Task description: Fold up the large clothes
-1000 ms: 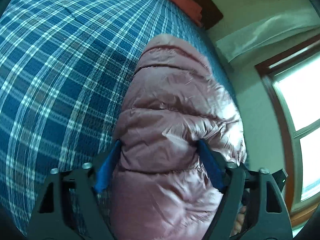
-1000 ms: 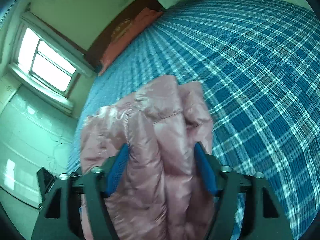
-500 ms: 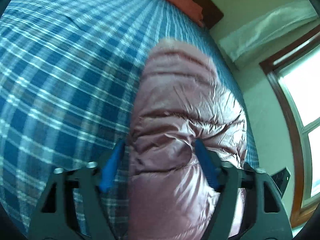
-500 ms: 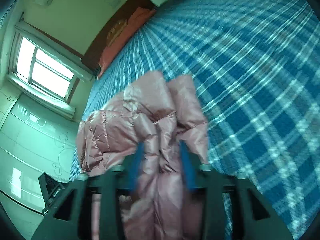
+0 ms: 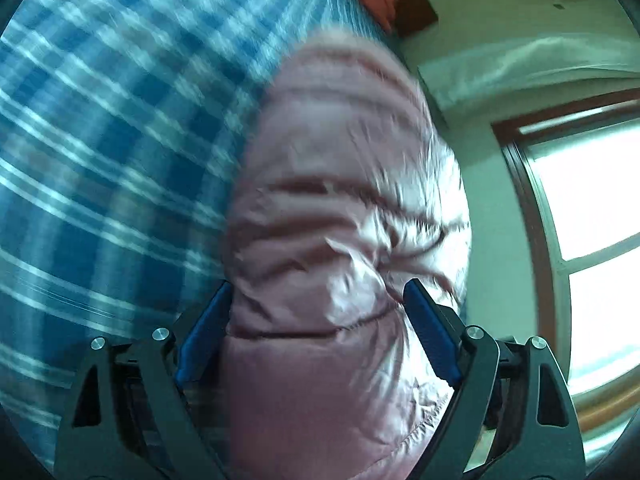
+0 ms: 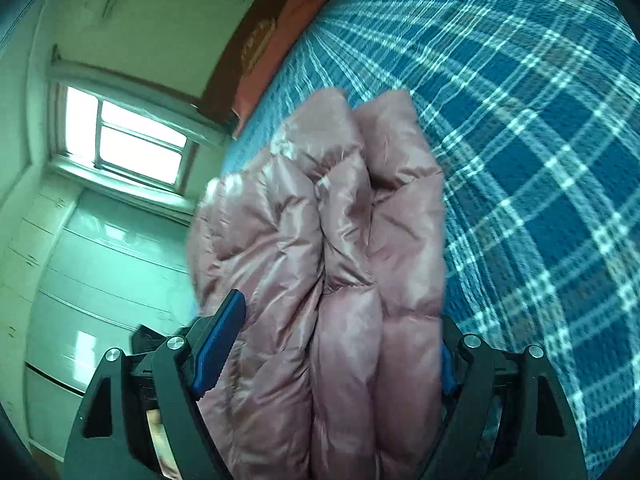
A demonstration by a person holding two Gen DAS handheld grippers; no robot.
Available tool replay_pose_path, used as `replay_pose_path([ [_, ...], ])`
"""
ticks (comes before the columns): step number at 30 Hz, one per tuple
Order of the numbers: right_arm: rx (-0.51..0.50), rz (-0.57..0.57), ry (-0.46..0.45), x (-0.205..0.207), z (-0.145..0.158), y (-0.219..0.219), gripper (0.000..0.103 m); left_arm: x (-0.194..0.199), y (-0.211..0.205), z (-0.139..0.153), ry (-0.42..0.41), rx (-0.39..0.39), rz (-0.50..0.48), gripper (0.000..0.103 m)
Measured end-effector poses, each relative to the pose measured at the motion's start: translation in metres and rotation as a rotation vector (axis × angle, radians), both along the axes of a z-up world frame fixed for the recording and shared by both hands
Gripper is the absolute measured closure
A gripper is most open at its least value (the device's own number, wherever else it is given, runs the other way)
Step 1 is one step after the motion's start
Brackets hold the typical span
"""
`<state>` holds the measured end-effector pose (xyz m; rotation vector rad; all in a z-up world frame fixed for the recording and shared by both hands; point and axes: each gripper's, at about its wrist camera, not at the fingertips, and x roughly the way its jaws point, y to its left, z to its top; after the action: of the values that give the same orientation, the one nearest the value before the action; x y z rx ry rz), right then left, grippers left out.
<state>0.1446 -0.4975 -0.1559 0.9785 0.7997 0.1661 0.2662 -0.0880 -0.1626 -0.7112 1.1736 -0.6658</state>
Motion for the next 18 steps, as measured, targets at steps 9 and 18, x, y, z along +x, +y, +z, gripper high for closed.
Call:
replay_pose_path([
  [9, -0.034, 0.058, 0.028, 0.010, -0.003, 0.020, 0.045, -0.008, -0.022, 0.012, -0.093, 0.058, -0.033, 0.045],
  [18, 0.011, 0.104, -0.027, 0.008, -0.003, 0.044, 0.059, -0.023, -0.020, 0.037, -0.204, 0.110, -0.031, 0.057],
])
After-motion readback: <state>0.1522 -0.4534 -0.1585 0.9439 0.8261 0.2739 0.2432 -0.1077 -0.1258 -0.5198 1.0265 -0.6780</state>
